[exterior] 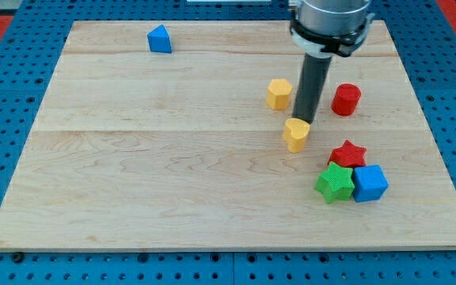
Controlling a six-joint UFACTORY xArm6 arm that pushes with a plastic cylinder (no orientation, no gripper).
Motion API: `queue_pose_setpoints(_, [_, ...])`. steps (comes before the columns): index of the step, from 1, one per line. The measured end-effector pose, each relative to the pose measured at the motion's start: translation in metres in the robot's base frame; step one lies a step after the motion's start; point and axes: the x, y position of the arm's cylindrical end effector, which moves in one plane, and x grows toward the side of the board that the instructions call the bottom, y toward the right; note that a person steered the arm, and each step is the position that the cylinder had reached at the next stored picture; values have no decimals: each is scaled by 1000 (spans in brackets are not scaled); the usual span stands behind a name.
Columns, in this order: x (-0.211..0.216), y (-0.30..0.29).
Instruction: Push yellow hexagon to the group of blocks
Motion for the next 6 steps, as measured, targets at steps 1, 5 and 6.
queue_pose_setpoints(1, [10,-29])
queue_pose_setpoints(5, [1,-26])
queue_pose_setpoints(6, [-13,-93])
